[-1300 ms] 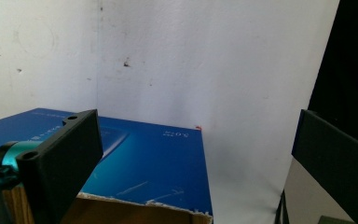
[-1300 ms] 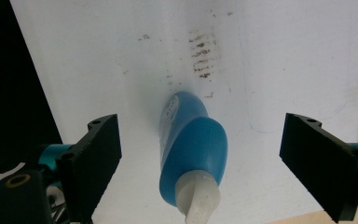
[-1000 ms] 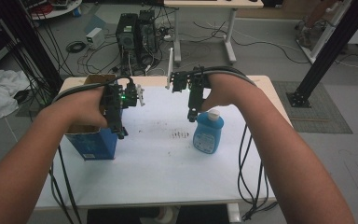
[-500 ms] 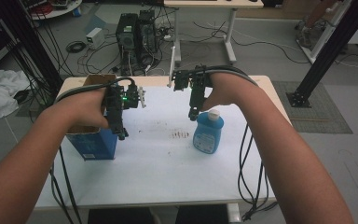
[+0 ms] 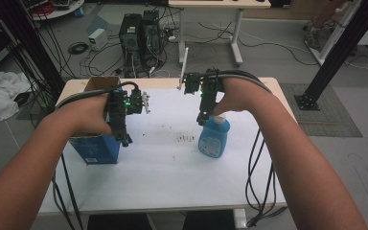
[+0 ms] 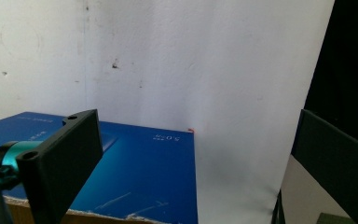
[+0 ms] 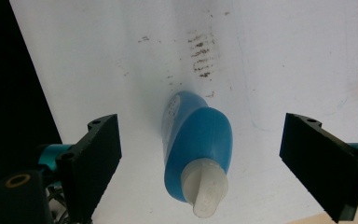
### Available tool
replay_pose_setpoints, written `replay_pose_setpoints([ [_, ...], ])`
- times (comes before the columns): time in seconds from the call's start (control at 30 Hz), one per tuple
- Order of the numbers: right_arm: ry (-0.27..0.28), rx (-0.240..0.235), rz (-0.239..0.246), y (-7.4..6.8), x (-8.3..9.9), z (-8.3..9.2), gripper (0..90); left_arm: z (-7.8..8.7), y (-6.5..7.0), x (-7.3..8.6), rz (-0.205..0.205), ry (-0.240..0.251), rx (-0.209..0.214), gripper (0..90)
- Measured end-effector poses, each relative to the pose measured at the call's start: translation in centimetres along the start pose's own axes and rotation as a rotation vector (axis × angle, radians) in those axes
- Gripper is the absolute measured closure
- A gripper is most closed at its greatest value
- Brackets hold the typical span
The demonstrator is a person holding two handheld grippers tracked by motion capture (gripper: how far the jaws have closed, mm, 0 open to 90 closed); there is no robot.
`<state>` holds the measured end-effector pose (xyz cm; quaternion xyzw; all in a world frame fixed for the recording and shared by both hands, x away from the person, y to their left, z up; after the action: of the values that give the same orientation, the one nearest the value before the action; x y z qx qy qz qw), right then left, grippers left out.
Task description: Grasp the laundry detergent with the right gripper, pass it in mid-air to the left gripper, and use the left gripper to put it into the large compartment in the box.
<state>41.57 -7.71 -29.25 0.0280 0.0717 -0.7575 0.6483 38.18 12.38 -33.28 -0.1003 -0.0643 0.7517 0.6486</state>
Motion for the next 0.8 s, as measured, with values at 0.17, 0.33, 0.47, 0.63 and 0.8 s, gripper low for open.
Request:
replay_pose_setpoints([
  [0.17,0.038,-0.004,-0.015,-0.1,-0.2,0.4,11.7,0.0,0.0,0.2,0.001,-0.001,0.000,1.7],
  [0.33,0.089,-0.021,-0.043,-0.1,-0.4,0.6,11.6,0.0,0.1,0.2,0.001,0.002,0.001,1.7],
  [0.47,0.172,-0.033,-0.078,0.1,-0.4,0.9,11.6,-0.1,0.1,0.3,-0.002,0.003,0.000,1.7],
  [0.63,0.302,-0.057,-0.112,-0.1,-0.7,1.2,11.6,-0.2,0.3,0.6,0.002,0.005,-0.002,1.7],
  [0.8,0.445,-0.090,-0.153,0.0,-1.1,1.8,11.6,0.0,0.4,0.7,0.004,0.006,-0.005,1.7],
])
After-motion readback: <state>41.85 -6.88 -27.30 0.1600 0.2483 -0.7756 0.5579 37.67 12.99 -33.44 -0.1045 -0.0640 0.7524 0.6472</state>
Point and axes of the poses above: each handheld gripper's, and its own axes: z roughly backward along the jaws, x roughly out of its underside, y roughly to its right, the point moved 9 cm from there along -z, roughly forward along the jaws, and after that the axes turned 11 degrees about -x, right-handed, at the moved point
